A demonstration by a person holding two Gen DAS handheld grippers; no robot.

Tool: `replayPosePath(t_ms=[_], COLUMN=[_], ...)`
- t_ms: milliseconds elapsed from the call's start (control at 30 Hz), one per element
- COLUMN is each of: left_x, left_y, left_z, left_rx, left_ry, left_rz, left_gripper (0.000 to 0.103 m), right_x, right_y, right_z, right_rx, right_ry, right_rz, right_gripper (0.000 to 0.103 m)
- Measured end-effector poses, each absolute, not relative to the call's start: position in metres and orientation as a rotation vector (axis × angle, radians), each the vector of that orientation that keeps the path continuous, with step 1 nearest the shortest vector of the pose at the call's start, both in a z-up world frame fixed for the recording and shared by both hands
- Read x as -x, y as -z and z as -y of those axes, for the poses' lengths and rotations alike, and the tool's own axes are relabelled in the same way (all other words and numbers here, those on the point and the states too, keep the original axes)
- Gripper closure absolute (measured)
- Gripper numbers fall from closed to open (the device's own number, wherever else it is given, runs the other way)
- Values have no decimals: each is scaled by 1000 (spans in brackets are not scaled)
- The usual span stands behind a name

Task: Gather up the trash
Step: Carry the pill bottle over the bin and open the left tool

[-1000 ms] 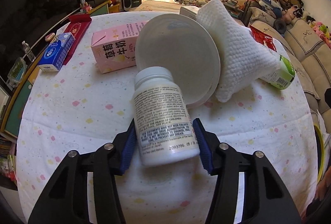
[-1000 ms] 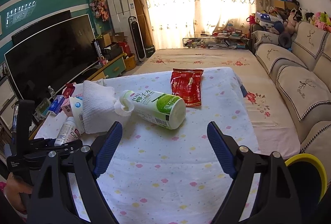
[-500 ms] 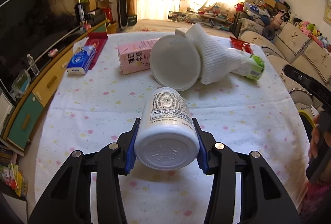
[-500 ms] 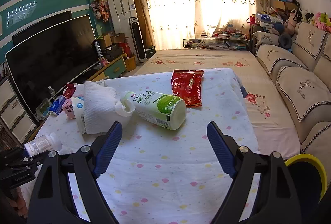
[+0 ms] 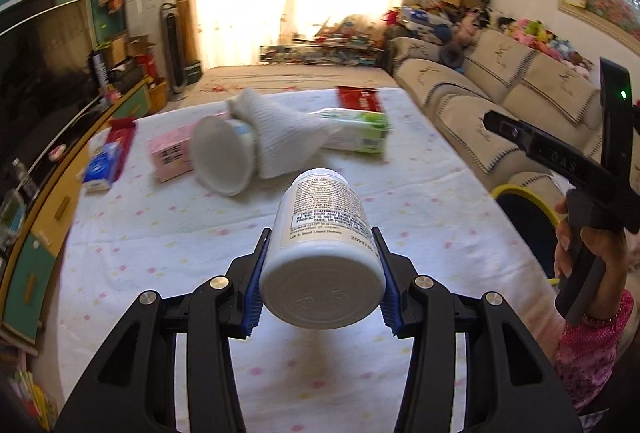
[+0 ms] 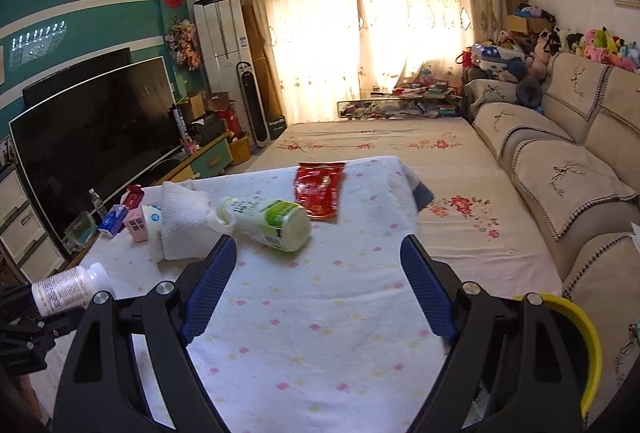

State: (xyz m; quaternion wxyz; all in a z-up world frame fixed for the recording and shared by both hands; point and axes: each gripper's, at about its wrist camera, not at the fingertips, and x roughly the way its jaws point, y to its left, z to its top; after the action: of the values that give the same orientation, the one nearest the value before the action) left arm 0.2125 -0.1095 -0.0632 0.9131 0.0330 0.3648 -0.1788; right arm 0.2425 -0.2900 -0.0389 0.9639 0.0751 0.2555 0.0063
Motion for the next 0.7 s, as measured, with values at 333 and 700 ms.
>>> replayPosePath(t_ms=[333, 700], left_x=[-219, -219], left_y=[64, 99], left_z=[256, 415], left_rx=[-142, -268], left_ry=[701, 925], left_rz=[-780, -881], left_gripper=[56, 56], right_x=[-124, -62], right_y=[66, 82], right_z=[423, 486], right_rx=[-246, -332], right_ry=[352, 511], right_rz=[-548, -541], right_gripper=[23, 23])
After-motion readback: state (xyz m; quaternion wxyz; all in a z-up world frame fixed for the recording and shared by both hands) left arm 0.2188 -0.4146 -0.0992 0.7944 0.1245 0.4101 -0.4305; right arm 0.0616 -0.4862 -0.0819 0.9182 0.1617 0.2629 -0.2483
